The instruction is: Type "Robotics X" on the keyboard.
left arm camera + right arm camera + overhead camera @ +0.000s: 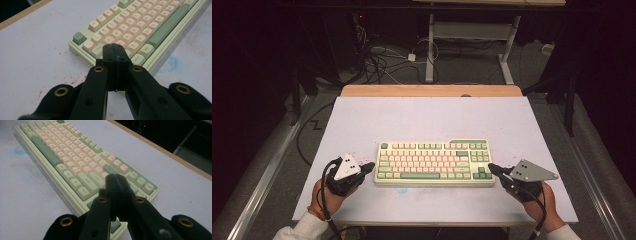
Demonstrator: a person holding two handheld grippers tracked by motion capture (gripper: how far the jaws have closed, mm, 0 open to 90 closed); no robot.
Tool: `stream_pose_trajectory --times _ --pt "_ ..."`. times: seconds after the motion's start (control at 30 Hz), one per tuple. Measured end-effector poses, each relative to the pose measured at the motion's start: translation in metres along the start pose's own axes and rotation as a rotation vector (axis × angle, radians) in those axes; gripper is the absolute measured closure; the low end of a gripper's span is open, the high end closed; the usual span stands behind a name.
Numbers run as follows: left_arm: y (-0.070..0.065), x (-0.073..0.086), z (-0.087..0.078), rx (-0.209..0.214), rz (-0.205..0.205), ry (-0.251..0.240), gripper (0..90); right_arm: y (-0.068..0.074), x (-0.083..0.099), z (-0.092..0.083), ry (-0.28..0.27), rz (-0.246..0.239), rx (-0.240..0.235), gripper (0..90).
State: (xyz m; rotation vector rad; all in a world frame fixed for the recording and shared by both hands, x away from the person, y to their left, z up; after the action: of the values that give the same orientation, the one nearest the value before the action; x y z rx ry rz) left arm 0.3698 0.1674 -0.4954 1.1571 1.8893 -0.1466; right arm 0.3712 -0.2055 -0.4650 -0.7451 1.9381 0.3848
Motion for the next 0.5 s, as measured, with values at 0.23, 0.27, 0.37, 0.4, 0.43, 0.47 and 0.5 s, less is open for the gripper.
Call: stream_pose_trajectory --times 0.23,0.27,0.37,0.4,0.43,0.47,0.5 --pt "0.0 -0.012 0.008 0.016 0.008 -0.009 87.8 0.011 -0.005 0.014 0.037 -0.017 -0.03 90.0" --pt "-0.001 -0.013 0.01 0.019 0.015 -0.005 87.8 0.015 -0.005 0.021 0.058 -0.027 -0.038 90.0" --pt "-0.004 -0.02 0.017 0.041 0.032 0.0 87.8 0.022 -0.003 0.032 0.093 -0.038 -0.057 90.0" --pt "-0.004 -0.02 0.017 0.041 0.032 0.0 87.8 0.024 -0.003 0.036 0.104 -0.044 -0.063 90.0" --pt "-0.005 -0.023 0.021 0.046 0.04 0.003 87.8 0.026 -0.002 0.04 0.116 -0.05 -0.066 90.0" --pt "-0.005 -0.023 0.021 0.046 0.04 0.003 87.9 0.027 -0.001 0.043 0.128 -0.05 -0.069 90.0" --pt "-0.006 -0.025 0.023 0.051 0.041 0.002 87.8 0.028 0.0 0.047 0.139 -0.052 -0.069 90.0"
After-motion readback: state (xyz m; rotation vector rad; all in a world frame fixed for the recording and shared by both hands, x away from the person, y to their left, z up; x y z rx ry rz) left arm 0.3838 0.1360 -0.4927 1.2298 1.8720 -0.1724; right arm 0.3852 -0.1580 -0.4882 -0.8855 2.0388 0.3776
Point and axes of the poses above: each handheld gripper's, and its own axes: z roughly forward along the jaws, x roughly out of its underside, y roughly to its left, the point moved 10 cm from there along z, roughly forward along the jaws, and after that the axes turned 13 degrees about z, right-handed, at the moved point
